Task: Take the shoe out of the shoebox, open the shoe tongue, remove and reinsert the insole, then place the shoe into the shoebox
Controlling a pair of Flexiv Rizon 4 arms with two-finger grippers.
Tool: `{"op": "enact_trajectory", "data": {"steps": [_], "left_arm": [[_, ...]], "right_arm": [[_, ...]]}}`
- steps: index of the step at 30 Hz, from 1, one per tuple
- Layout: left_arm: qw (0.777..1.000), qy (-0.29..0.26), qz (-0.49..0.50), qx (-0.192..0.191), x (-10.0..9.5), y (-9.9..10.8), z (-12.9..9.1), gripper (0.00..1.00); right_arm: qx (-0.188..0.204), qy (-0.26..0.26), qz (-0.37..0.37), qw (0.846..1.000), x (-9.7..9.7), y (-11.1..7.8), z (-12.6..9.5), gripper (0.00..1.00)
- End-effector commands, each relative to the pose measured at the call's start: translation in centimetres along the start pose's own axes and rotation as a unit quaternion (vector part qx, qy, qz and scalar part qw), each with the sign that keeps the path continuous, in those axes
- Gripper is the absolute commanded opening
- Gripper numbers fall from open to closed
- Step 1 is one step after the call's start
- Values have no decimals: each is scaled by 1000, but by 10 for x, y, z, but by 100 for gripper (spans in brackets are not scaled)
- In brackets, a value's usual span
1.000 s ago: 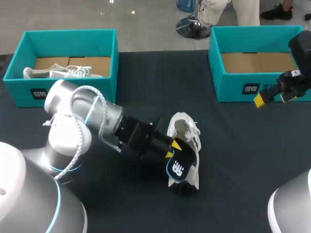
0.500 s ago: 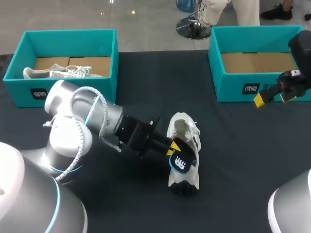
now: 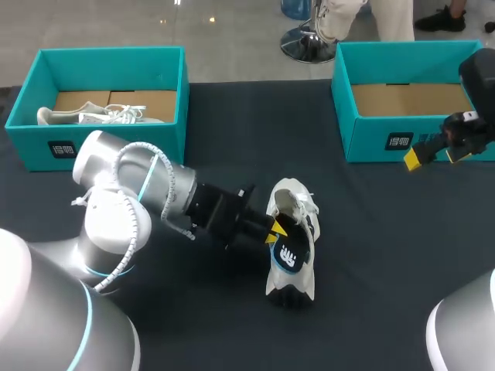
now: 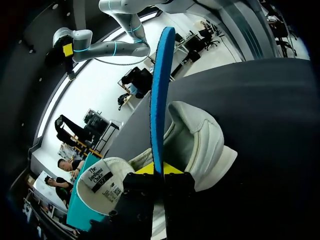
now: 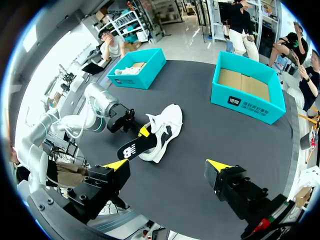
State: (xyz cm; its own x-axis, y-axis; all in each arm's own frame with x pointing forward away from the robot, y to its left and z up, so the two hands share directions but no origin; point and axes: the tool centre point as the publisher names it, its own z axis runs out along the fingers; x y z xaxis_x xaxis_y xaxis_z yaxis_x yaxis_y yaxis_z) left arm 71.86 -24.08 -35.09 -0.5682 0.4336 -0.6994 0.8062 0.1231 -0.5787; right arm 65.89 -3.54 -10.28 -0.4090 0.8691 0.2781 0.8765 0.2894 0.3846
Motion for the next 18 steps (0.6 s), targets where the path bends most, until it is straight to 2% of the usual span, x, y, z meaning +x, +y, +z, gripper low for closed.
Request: {"op": "enact_trajectory", "data": {"steps": [1, 2, 3, 4, 6, 10, 18], "left_arm": [[1000, 0, 1, -2, 1, 6, 5, 0], [1000, 1, 0, -3, 1, 6, 5, 4], [1000, 2, 0, -3, 1, 6, 5, 13], [1000, 3, -2, -3, 2, 6, 4, 30], [1000, 4, -3, -3, 2, 5, 4, 45], [1000, 3, -6, -2, 2, 2, -1, 49], [1000, 1, -9, 8, -1, -10, -9, 44]], "right_arm": [[4, 0, 1, 1000, 0, 4, 1, 100], [4, 0, 1, 1000, 0, 4, 1, 100], [4, 0, 1, 1000, 0, 4, 1, 100], [4, 0, 1, 1000, 0, 4, 1, 100], [4, 0, 1, 1000, 0, 4, 1, 100], [4, 0, 1, 1000, 0, 4, 1, 100], [4, 0, 1, 1000, 0, 4, 1, 100]]}}
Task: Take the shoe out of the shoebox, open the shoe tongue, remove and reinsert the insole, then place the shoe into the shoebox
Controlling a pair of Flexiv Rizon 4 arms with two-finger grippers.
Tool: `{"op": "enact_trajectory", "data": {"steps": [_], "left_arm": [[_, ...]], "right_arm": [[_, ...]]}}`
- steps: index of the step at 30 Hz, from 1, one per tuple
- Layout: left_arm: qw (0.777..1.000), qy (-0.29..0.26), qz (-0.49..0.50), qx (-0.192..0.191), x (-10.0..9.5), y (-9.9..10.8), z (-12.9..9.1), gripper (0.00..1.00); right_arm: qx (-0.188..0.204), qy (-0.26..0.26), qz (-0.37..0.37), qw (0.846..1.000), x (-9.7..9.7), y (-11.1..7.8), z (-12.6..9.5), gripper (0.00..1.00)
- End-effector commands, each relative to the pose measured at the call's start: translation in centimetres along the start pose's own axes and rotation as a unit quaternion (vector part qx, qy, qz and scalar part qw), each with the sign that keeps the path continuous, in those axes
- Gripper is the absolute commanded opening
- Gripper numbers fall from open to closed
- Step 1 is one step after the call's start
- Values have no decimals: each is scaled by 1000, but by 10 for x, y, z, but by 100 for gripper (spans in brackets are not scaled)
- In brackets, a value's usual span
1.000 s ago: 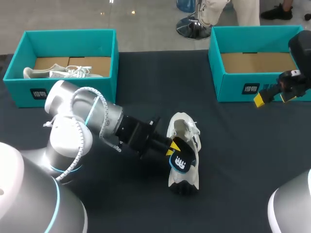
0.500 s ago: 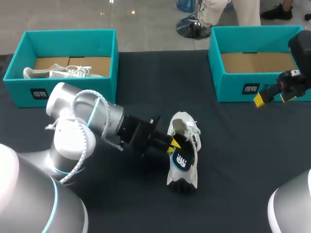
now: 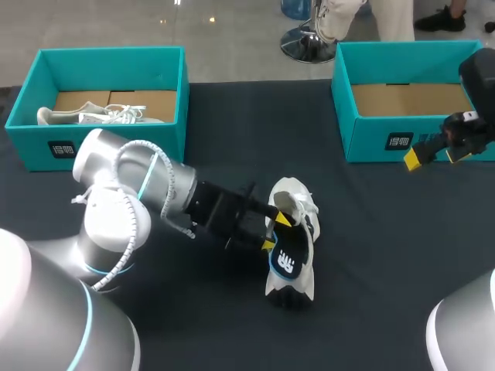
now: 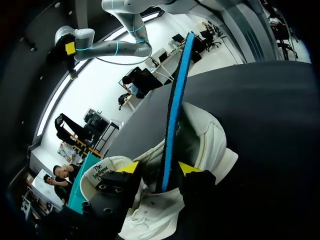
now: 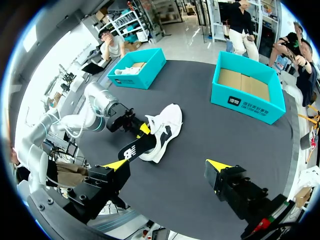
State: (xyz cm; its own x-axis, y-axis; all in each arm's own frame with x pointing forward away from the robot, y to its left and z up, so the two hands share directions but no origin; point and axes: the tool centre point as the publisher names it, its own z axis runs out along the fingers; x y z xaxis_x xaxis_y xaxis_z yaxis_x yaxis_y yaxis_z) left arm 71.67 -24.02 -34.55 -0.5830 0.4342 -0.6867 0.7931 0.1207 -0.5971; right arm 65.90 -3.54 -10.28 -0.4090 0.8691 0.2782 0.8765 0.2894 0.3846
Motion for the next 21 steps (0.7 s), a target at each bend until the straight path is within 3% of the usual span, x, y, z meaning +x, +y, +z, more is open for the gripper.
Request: {"op": "enact_trajectory", "data": {"steps": [1, 13, 14, 16, 21], "left_arm": [[1000, 0, 0, 3, 2, -9, -7, 43], [1000, 17, 6, 18, 6, -29, -2, 37], [1000, 18, 7, 18, 7, -29, -2, 28], [1000, 20, 7, 18, 7, -30, -1, 0], [1000, 21, 9, 17, 7, -29, -1, 0]], "right_arm": [[4, 0, 1, 1000, 0, 4, 1, 100], [4, 0, 1, 1000, 0, 4, 1, 100], [4, 0, 1, 1000, 0, 4, 1, 100], [4, 0, 1, 1000, 0, 4, 1, 100], [4, 0, 1, 1000, 0, 4, 1, 100]]}}
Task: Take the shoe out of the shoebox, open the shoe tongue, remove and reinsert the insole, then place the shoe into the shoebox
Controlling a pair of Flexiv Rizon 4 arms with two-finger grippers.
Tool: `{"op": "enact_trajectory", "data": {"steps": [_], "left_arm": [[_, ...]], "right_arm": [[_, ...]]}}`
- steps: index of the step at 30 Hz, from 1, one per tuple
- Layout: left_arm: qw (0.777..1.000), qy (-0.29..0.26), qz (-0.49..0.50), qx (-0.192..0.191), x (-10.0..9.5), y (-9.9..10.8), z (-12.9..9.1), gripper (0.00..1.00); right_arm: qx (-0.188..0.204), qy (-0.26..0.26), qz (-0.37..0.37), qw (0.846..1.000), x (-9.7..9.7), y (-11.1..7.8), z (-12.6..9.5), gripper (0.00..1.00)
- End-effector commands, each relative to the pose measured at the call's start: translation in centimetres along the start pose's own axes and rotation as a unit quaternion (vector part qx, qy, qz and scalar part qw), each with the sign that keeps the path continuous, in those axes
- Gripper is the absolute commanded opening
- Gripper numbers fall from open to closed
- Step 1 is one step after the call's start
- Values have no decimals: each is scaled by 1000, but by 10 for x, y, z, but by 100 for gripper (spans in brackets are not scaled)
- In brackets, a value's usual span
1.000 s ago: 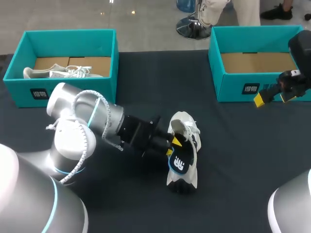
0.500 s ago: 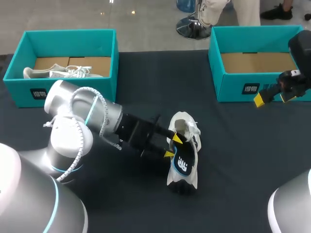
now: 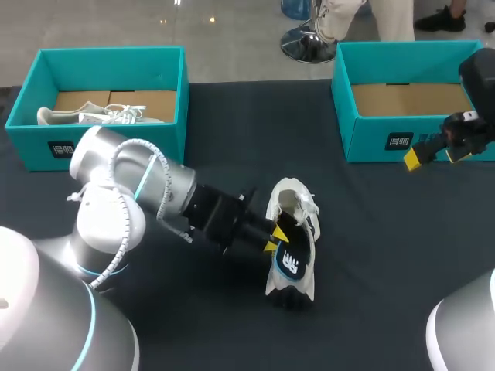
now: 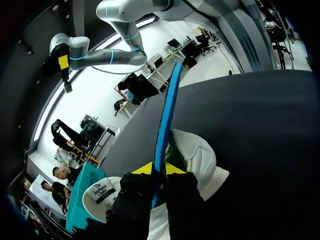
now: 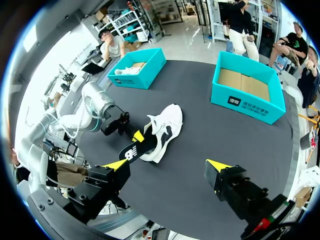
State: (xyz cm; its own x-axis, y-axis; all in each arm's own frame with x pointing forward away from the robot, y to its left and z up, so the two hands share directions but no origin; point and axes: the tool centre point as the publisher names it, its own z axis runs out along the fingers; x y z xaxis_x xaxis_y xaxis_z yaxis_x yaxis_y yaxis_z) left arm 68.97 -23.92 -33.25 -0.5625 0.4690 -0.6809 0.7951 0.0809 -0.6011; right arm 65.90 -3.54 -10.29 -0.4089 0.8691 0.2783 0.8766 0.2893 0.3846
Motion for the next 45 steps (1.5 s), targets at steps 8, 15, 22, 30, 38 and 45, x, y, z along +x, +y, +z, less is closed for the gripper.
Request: {"op": "enact_trajectory", "data": {"steps": [8, 15, 22, 30, 38, 45], "left_arm": [[1000, 2, 12, -13, -4, 10, 2, 0], [999, 0, 27, -29, -10, 20, 1, 0], [999, 2, 34, -40, -11, 30, 6, 0], [999, 5, 27, -42, -7, 28, 3, 30], [999, -1, 32, -35, -8, 12, -3, 38], [999, 1, 34, -25, -7, 3, 0, 31]], "right_arm": [[4, 0, 1, 1000, 0, 4, 1, 100], [4, 0, 1, 1000, 0, 4, 1, 100], [4, 0, 1, 1000, 0, 4, 1, 100], [4, 0, 1, 1000, 0, 4, 1, 100], [4, 0, 1, 1000, 0, 4, 1, 100], [4, 0, 1, 1000, 0, 4, 1, 100]]}}
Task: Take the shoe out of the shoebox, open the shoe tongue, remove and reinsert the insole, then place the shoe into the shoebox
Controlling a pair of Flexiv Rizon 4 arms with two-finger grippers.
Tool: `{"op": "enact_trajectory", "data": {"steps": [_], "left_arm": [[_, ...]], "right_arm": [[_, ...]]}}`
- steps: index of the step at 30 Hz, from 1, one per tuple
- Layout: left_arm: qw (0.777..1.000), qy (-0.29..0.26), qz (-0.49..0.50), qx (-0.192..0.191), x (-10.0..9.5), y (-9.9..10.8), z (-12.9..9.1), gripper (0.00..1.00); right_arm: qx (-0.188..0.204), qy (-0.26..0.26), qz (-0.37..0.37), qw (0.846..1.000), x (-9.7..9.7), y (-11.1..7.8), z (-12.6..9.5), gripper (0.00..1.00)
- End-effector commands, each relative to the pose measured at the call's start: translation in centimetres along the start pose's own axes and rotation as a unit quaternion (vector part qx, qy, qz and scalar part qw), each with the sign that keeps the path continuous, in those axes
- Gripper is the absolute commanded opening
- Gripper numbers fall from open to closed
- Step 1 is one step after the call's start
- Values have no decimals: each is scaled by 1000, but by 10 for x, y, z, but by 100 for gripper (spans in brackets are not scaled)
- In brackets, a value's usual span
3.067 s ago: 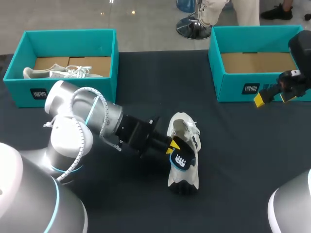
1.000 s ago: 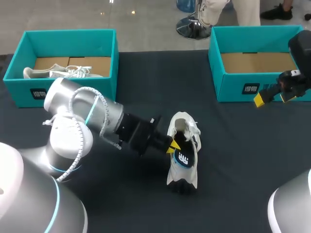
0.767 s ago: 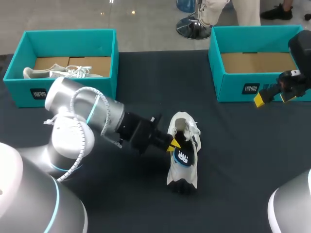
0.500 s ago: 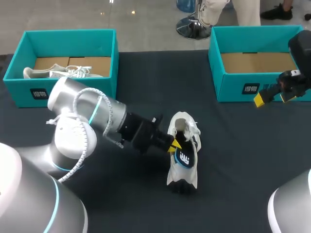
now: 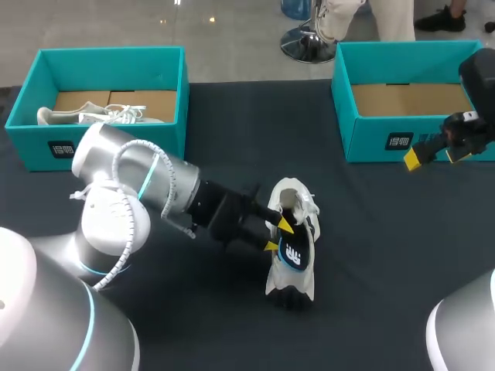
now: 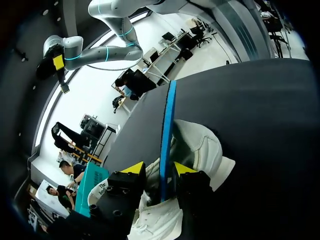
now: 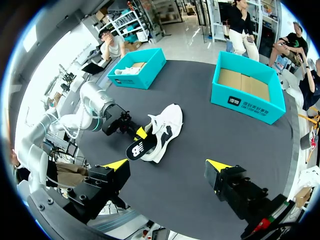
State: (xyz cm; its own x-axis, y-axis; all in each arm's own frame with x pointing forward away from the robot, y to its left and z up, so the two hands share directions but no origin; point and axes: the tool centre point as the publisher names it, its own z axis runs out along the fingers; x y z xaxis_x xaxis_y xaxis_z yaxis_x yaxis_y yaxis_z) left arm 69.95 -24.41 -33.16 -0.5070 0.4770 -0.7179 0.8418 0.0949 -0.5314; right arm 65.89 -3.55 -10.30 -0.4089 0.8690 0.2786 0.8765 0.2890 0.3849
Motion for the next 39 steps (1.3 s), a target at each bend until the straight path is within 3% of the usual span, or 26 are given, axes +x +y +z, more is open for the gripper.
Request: {"op": "enact_trajectory", "data": {"steps": [1, 5, 6, 13, 26, 33, 35, 37, 39], "left_arm": [[1000, 1, 1, 1, 2, -4, -1, 24], [1000, 11, 0, 6, 4, -6, 4, 1], [1000, 12, -1, 6, 4, -6, 5, 0], [1000, 15, 6, 3, 3, -4, 8, 0], [1000, 13, 11, -22, 0, 23, 10, 0], [1000, 13, 8, -23, 3, 23, 9, 0], [1000, 14, 6, -19, 3, 20, 7, 19], [1000, 13, 7, -17, 3, 17, 6, 32], [1000, 11, 7, -15, 2, 13, 4, 32]], "right_arm": [[4, 0, 1, 1000, 0, 4, 1, 100], [4, 0, 1, 1000, 0, 4, 1, 100], [4, 0, 1, 1000, 0, 4, 1, 100], [4, 0, 1, 1000, 0, 4, 1, 100], [4, 0, 1, 1000, 0, 4, 1, 100], [4, 0, 1, 1000, 0, 4, 1, 100], [4, 0, 1, 1000, 0, 4, 1, 100], [4, 0, 1, 1000, 0, 4, 1, 100], [4, 0, 1, 1000, 0, 4, 1, 100]]}}
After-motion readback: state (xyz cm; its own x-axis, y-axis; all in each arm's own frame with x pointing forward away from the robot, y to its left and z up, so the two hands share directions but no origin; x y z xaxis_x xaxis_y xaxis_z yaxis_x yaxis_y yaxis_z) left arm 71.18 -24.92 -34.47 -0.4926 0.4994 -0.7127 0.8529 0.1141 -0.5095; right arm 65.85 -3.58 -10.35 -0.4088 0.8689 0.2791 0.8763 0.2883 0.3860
